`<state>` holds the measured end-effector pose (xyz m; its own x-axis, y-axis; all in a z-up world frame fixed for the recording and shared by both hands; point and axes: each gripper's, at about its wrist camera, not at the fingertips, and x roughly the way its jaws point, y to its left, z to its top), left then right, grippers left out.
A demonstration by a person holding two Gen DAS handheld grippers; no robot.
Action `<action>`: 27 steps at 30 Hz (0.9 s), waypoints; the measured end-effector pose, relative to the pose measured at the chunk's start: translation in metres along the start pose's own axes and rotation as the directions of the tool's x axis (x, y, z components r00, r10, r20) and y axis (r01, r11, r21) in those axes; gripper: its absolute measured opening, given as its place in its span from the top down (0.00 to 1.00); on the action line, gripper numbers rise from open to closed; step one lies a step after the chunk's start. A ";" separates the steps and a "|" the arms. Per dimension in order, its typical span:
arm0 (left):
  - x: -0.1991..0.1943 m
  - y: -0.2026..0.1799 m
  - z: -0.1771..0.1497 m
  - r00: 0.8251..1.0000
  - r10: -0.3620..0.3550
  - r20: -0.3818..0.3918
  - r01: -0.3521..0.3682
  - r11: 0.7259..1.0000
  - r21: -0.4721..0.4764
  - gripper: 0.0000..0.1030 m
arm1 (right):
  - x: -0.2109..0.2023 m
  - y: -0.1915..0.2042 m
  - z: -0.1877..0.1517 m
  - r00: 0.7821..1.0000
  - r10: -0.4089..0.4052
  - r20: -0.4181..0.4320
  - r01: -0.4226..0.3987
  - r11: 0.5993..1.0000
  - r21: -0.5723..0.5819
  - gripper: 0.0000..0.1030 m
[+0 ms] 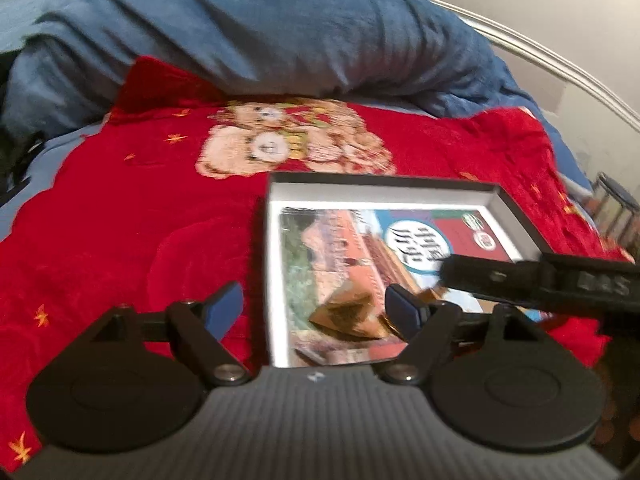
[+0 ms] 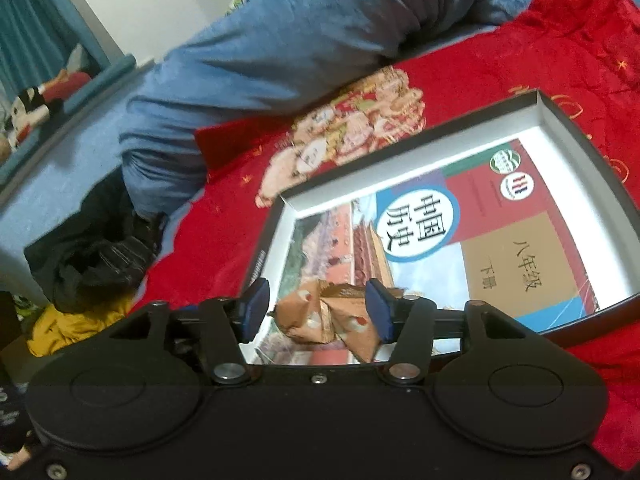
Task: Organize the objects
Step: 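Carry both packets over the black box and open both grippers inside it, then grasp the black lace scrunchie with the right gripper while the left gripper approaches a packet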
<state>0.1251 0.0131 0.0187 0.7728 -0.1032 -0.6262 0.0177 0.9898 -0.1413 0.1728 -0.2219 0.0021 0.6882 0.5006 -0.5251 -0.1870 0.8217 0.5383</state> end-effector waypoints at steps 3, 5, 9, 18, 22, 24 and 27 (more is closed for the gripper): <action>-0.011 0.012 0.002 1.000 0.007 -0.008 -0.007 0.999 -0.035 0.16 | -0.018 0.003 -0.004 1.000 -0.002 0.027 0.002 1.000 0.003 0.48; -0.023 0.018 0.002 1.000 -0.003 -0.007 0.003 1.000 -0.027 0.16 | -0.030 0.004 -0.008 0.999 -0.008 0.042 0.008 1.000 -0.001 0.46; -0.054 0.021 0.003 1.000 -0.007 -0.013 0.007 0.999 0.043 0.15 | -0.068 0.010 -0.017 0.996 -0.028 0.089 0.027 1.000 0.011 0.46; -0.101 0.028 -0.009 0.996 -0.087 0.006 0.084 0.980 0.180 0.14 | -0.125 0.014 -0.054 0.980 -0.144 0.138 0.132 0.987 0.095 0.41; -0.088 0.029 -0.023 1.000 -0.018 -0.020 0.022 0.972 0.236 0.14 | -0.124 0.011 -0.080 0.974 -0.214 0.072 0.206 0.973 0.102 0.39; -0.074 0.034 -0.030 0.997 -0.033 -0.072 0.048 0.974 0.219 0.14 | -0.113 0.011 -0.083 0.970 -0.239 0.049 0.235 0.970 0.068 0.39; -0.050 0.037 -0.036 0.987 -0.022 -0.158 0.057 0.974 0.221 0.14 | -0.098 0.018 -0.081 0.966 -0.252 0.049 0.251 0.968 0.027 0.39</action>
<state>0.0640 0.0510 0.0175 0.6620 -0.1391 -0.7365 0.2015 0.9795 -0.0039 0.0451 -0.2337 0.0102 0.7465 0.2631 -0.6112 0.0107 0.9137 0.4063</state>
